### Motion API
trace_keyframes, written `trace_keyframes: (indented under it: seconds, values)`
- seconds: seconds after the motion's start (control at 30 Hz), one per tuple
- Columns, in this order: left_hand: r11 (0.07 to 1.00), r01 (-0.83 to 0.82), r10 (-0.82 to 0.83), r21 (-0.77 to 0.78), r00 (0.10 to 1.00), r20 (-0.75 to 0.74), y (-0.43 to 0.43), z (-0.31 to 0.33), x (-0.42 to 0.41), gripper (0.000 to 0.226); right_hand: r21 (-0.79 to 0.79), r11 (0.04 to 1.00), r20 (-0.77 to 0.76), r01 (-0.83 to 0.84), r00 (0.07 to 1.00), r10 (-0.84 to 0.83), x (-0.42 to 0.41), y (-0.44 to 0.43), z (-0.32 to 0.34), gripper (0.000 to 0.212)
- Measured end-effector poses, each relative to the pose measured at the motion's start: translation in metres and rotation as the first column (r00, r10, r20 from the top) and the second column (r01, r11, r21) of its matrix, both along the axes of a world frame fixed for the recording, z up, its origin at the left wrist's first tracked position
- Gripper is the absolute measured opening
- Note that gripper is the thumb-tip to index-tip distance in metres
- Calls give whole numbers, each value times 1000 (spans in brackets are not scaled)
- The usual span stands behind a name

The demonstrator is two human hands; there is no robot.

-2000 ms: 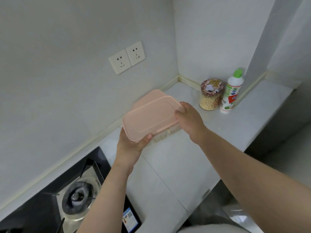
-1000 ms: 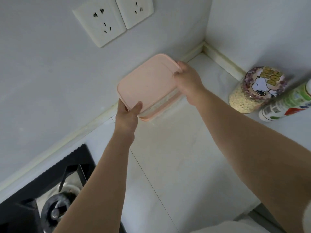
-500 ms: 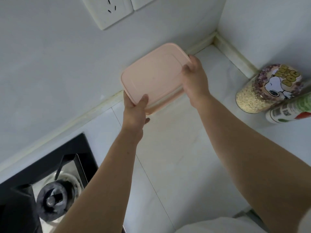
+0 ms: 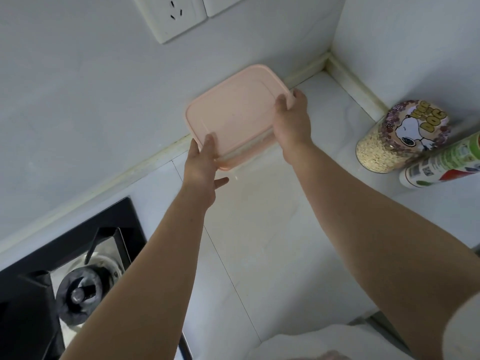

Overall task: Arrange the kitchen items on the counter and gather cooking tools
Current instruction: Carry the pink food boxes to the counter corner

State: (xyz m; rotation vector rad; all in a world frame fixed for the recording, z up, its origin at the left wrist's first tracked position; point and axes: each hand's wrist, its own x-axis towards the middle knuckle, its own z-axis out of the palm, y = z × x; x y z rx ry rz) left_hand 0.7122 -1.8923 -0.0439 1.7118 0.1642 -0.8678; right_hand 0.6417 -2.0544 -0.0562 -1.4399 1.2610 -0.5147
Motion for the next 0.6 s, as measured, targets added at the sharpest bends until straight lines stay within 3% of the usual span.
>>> trace_keyframes:
  seconds: [0.07,0.13,0.23,0.43,0.6]
  values:
    - [996,-50,51,75,999,-18,8,5,-4,57,42,992,17,120,993,-121,-5,19,4,51]
    - [987,-111,115,119,993,-31,22,13,-13,57,123,969,37,214,975,-220,-13,45,4,39]
    - [977,-186,194,100,979,-68,52,20,-34,50,294,929,52,226,967,-251,-25,91,0,21]
    - [931,-361,365,56,929,-69,132,27,-71,29,408,913,92,-24,996,-15,-33,186,8,24]
    - [817,-576,575,38,818,37,213,35,-103,22,509,818,158,-268,963,217,-29,263,21,16]
